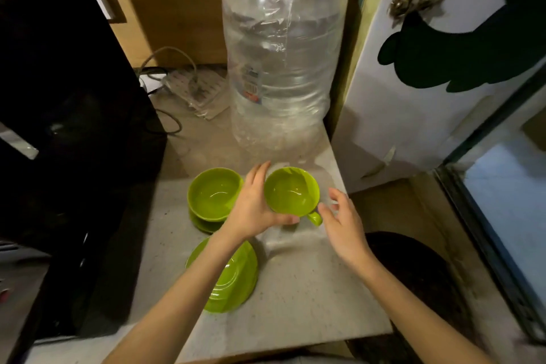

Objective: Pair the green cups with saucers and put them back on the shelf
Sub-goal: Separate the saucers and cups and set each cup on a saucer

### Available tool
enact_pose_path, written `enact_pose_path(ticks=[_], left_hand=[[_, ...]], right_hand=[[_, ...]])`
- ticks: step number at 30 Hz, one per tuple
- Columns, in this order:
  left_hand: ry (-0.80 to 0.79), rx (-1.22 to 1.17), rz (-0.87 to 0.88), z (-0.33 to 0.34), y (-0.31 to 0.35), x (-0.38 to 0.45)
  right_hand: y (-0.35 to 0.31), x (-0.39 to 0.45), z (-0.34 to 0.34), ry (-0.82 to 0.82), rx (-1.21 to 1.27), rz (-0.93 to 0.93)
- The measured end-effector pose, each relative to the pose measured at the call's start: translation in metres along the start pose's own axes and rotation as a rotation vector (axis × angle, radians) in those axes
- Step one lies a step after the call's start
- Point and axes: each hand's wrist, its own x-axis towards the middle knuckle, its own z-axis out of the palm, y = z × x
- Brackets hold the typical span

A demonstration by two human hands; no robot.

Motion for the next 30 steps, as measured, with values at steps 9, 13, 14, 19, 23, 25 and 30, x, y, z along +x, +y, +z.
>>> enact_pose_path(ticks=[9, 13, 14, 19, 23, 25, 30], left_hand=[[-0.222, 0.081, -0.185, 0.014, -0.011, 0.026], [-0.205, 0.081, -0.2, 0.015, -0.01, 0.024], [-0.198, 0.081, -0.204, 0.015, -0.009, 0.024], [-0.151, 0.072, -0.202, 0.012, -0.001, 0.017], [-0.003, 0.079, -0.115, 0.001, 0.008, 0.01], [0.062, 0.091, -0.093, -0.009, 0.011, 0.003], [0.144, 0.088, -0.142, -0.03, 0.012, -0.024]], right_hand=[[0.02, -0.004, 0.009, -0.167, 0.115, 0.1], [0.023, -0.003, 0.008, -0.159, 0.135, 0.084], [0.024, -0.002, 0.008, -0.161, 0.134, 0.083], [0.022, -0.002, 0.003, -0.153, 0.169, 0.112], [0.013, -0.006, -0.001, -0.14, 0.24, 0.086], [0.003, -0.01, -0.004, -0.15, 0.254, 0.04], [-0.017, -0.024, 0.0, -0.176, 0.318, -0.058]])
